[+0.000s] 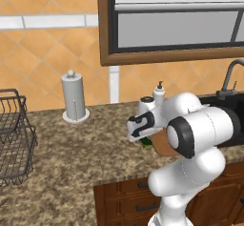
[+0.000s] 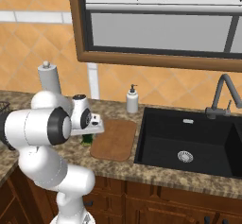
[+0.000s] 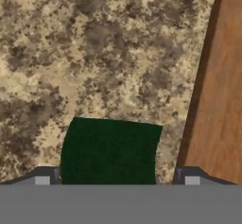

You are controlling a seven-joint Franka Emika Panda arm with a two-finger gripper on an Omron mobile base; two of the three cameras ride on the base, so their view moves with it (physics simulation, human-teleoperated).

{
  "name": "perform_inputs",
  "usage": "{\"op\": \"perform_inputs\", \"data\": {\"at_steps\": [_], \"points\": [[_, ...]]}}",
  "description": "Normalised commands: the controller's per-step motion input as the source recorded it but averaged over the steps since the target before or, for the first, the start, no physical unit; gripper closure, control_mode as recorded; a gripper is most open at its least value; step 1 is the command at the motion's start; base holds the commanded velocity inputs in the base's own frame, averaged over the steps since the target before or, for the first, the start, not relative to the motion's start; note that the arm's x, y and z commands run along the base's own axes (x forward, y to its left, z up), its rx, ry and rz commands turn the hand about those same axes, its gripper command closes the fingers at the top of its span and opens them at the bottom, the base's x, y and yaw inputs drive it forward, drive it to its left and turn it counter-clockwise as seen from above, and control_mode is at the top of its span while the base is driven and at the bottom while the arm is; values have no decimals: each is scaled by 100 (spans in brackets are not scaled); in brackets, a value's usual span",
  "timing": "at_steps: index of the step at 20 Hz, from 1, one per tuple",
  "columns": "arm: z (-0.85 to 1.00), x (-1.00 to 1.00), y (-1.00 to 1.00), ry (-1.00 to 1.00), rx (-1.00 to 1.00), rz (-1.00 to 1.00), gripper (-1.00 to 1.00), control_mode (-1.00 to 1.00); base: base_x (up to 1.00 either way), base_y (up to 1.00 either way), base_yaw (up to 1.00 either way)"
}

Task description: Pick up the sponge from the counter and clean the cutting board by briefly scrubbing or pressing down on the cutting board. Once finished, release the sponge.

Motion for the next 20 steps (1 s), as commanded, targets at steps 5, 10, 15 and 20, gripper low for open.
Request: {"op": "perform_inputs", "data": {"at_steps": [5,10,15,20], "points": [[-25,4,9,0,-2,0,-100,-100,0,0,0],[-34,2,18,0,-3,0,-100,-100,0,0,0],[-32,2,15,0,-1,0,100,-100,0,0,0],[-50,0,17,0,-5,0,100,-100,0,0,0]]}}
